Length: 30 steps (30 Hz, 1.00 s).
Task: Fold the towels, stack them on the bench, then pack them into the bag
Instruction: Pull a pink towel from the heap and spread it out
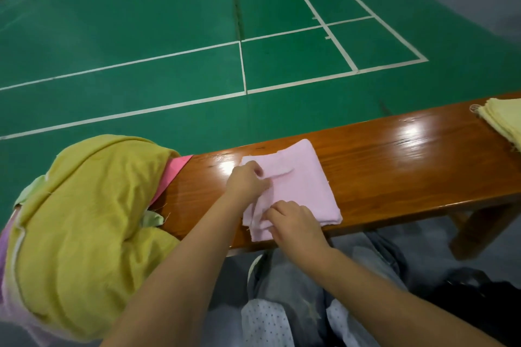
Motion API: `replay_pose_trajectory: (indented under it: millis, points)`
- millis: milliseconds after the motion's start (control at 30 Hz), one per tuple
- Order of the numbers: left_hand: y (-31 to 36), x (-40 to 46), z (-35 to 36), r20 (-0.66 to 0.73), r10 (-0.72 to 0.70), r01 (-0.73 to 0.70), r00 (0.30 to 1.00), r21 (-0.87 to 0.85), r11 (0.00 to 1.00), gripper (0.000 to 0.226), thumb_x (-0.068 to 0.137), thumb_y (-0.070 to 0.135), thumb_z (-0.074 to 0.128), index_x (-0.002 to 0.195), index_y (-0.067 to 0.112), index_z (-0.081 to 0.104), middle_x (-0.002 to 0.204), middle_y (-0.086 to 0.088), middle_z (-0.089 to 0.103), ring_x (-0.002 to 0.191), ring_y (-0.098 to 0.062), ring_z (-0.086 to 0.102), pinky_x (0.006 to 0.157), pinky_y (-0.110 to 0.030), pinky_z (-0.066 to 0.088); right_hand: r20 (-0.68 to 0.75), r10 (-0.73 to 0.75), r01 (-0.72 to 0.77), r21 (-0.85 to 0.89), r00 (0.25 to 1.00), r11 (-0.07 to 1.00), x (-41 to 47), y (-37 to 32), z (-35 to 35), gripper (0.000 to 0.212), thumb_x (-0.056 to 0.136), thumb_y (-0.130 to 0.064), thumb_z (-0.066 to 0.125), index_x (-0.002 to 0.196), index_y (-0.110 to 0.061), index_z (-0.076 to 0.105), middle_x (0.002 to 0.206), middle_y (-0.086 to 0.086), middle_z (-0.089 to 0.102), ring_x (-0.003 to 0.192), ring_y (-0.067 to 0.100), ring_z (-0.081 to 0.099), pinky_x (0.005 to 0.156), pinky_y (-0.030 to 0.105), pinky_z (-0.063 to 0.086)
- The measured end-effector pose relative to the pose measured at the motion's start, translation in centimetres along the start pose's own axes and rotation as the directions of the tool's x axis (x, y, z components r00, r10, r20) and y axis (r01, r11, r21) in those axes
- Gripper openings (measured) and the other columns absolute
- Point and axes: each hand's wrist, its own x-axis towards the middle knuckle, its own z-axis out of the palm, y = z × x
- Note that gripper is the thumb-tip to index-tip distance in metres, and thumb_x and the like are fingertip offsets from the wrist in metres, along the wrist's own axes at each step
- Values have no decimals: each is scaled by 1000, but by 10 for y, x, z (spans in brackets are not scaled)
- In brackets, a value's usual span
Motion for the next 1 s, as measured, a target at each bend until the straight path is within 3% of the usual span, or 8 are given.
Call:
replay_pose_trajectory:
  millis: [100, 233, 400, 500, 667, 800, 900, 1000]
  points:
    - [-6, 7, -1, -68, -113, 94, 991, -239, 966, 12, 93, 23, 52, 94, 12, 57, 83, -4, 55, 79, -23, 52, 73, -33, 47, -12, 3, -3, 31, 1000, 1000, 1, 2, -2, 33, 92, -27, 59, 124, -20, 54, 123, 2, 56, 106, 19, 53, 95, 32, 45]
    - [-13, 3, 0, -76, -247, 182, 966, -479, 859, 9, 94, 18, 50, 97, 10, 53, 80, -4, 51, 70, -17, 46, 63, -29, 41, -15, 18, -18, 30, 1000, 999, 3, 5, 3, 40, 58, -22, 90, 91, -18, 69, 85, 4, 67, 70, 20, 63, 62, 33, 55]
    - [-13, 3, -4, -175, -219, 109, 960, -488, 866, 6, 97, 18, 51, 97, 12, 49, 82, -1, 52, 72, -16, 47, 62, -26, 41, -24, -33, 33, 12, 999, 999, 4, 6, -6, 34, 67, -20, 84, 98, -17, 69, 96, 5, 68, 80, 21, 63, 73, 34, 55]
    - [-12, -6, -5, -230, -189, 57, 955, -482, 874, 10, 99, 23, 48, 101, 13, 48, 86, -1, 53, 73, -13, 48, 61, -24, 41, -113, -99, 104, 48, 989, 993, -1, 8, -15, 39, 53, -20, 92, 86, -17, 71, 84, 3, 69, 68, 20, 64, 61, 33, 59]
    - [-16, -32, 9, -138, -225, 118, 964, -539, 834, 40, 92, 36, 60, 120, 17, 40, 109, 1, 51, 97, -16, 51, 76, -29, 46, -74, -177, 180, 40, 981, 983, -11, 14, -12, 30, 60, -15, 88, 86, -15, 73, 82, 4, 69, 68, 19, 63, 60, 33, 58]
    - [-19, -32, 13, -162, -231, 103, 960, -560, 822, 35, 91, 19, 63, 115, 21, 39, 119, -4, 54, 100, -19, 53, 79, -30, 50, 86, -190, 191, -7, 978, 982, -13, 14, -12, 26, 80, -14, 73, 106, -14, 70, 101, 8, 67, 87, 25, 62, 82, 40, 55]
    - [-19, -30, 13, -175, -232, 94, 957, -570, 817, 34, 94, 17, 59, 121, 19, 39, 115, -1, 51, 98, -17, 51, 77, -28, 48, 167, -147, 150, -4, 975, 989, -11, 14, -21, 31, 93, -19, 59, 124, -19, 60, 122, 4, 59, 107, 22, 55, 99, 34, 45]
    - [-24, -31, 14, -188, -265, 114, 946, -573, 812, 38, 93, 19, 59, 126, 16, 40, 115, -3, 52, 98, -17, 51, 76, -28, 45, 351, -103, 53, 150, 931, 987, -10, 13, -44, 36, 95, -26, 55, 131, -24, 54, 130, -2, 54, 113, 16, 52, 102, 27, 39]
